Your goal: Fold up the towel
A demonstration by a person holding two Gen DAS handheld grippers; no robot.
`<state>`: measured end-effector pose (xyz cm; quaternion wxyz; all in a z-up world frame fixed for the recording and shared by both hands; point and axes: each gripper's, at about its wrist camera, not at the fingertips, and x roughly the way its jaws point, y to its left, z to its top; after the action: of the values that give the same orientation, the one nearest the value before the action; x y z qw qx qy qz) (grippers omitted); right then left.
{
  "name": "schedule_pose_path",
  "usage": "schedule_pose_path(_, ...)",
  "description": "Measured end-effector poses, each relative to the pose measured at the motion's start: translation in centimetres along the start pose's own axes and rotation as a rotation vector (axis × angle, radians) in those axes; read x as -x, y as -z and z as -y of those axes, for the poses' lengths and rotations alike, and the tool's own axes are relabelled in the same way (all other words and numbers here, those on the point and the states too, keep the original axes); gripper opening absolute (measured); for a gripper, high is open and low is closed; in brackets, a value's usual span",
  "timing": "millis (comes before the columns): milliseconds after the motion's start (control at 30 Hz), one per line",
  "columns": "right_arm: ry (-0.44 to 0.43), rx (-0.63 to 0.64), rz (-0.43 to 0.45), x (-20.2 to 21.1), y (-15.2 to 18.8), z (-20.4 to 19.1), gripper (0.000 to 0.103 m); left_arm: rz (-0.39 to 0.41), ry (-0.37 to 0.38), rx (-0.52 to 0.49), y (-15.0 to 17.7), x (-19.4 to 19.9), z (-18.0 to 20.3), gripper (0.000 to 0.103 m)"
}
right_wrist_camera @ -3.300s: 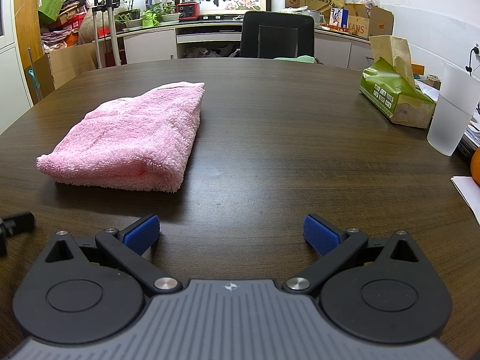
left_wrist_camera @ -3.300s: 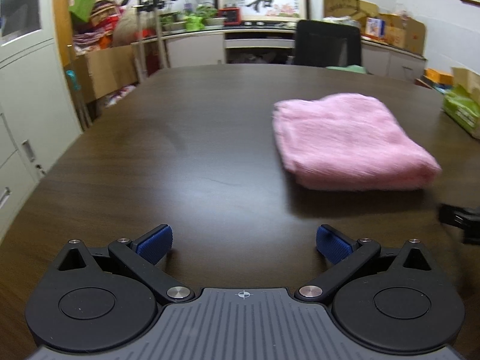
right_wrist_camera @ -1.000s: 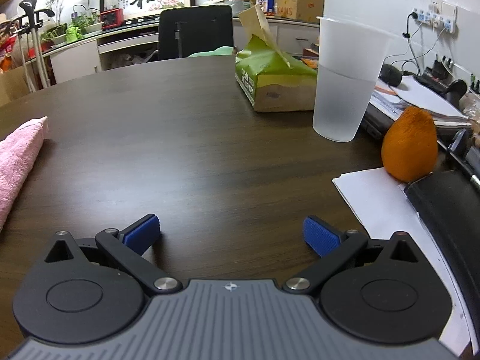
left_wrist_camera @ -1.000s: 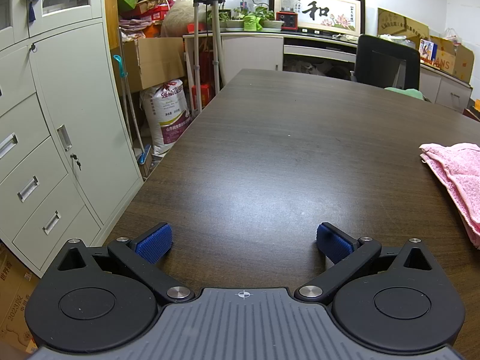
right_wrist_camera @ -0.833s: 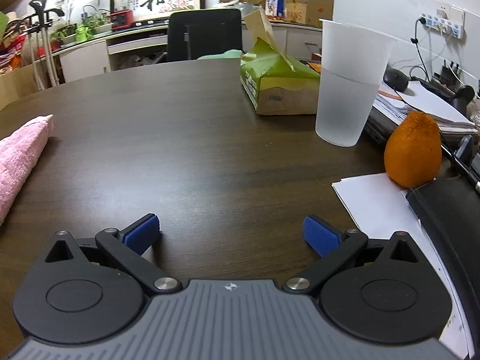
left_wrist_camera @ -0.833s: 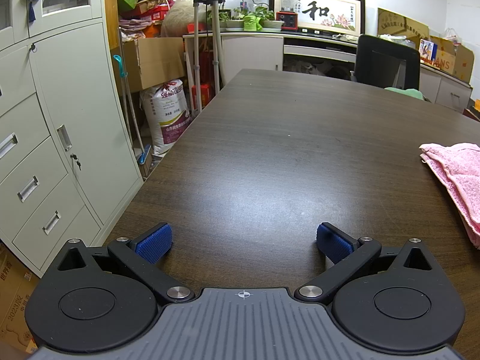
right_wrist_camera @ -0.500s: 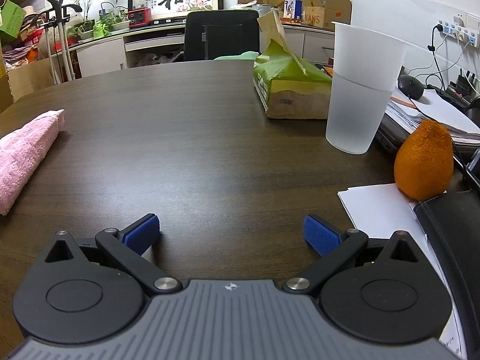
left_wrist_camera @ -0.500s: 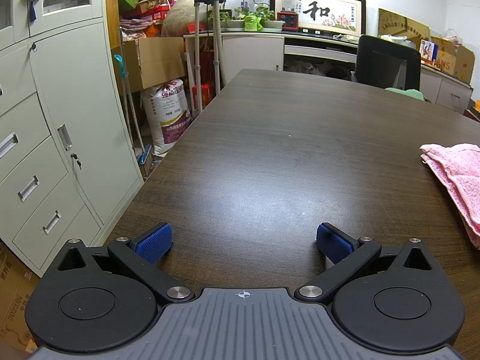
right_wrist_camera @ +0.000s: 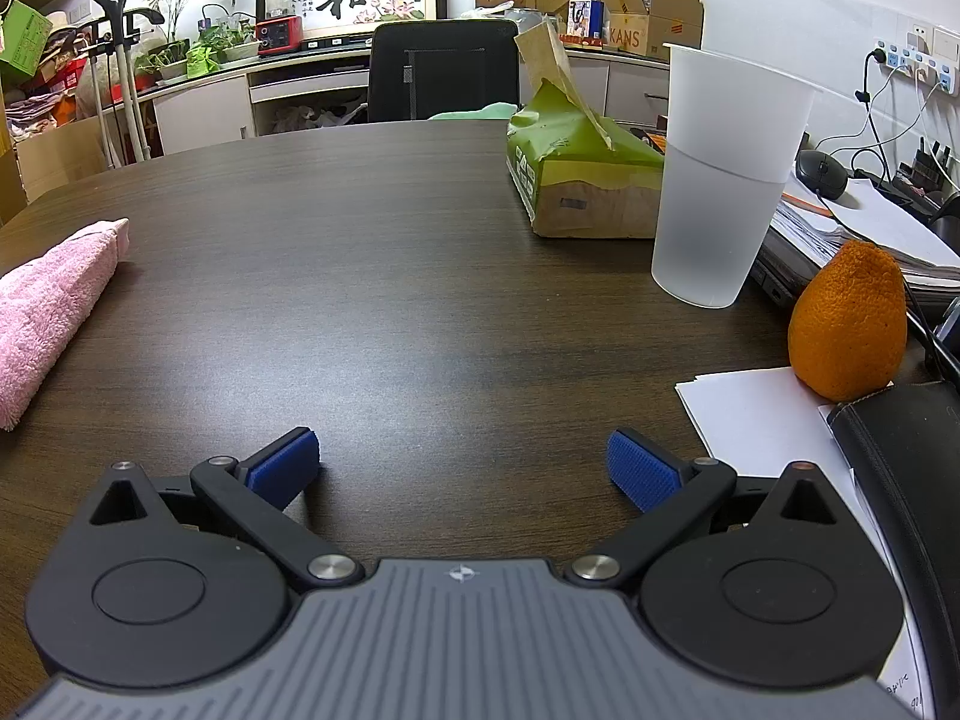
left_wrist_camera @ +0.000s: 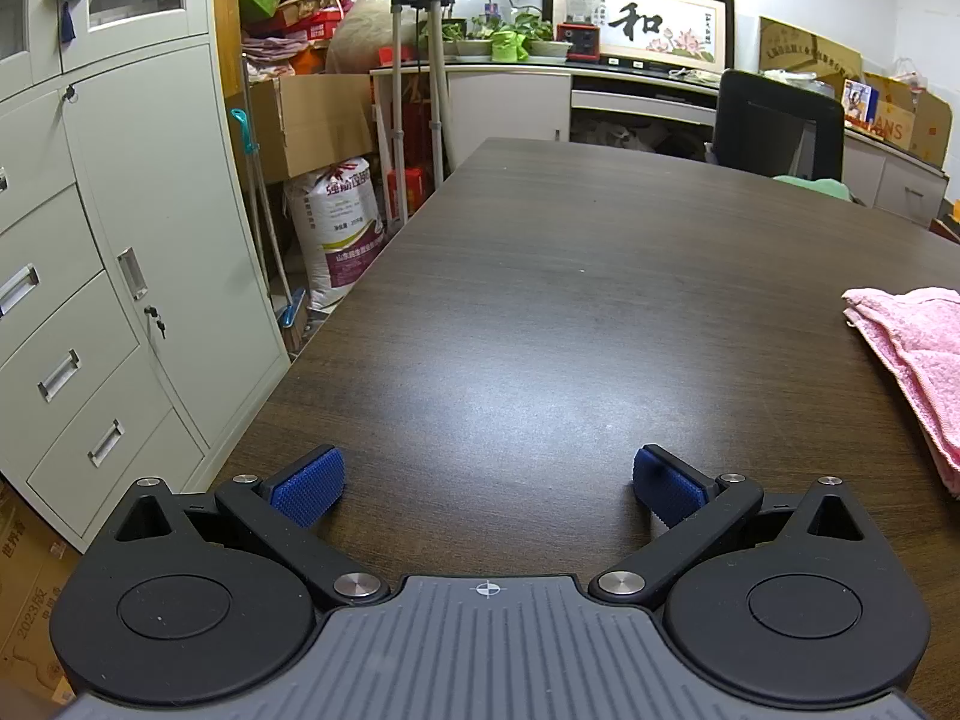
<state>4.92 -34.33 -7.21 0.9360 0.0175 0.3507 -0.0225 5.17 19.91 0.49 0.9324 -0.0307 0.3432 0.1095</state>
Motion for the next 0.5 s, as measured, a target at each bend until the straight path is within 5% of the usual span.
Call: schedule_pose_path(500, 0.000, 0.000, 0.000, -0.04, 0.00, 0.01, 0.103, 0.000, -0.001, -0.002, -0.11, -0.09, 0.13, 0.103)
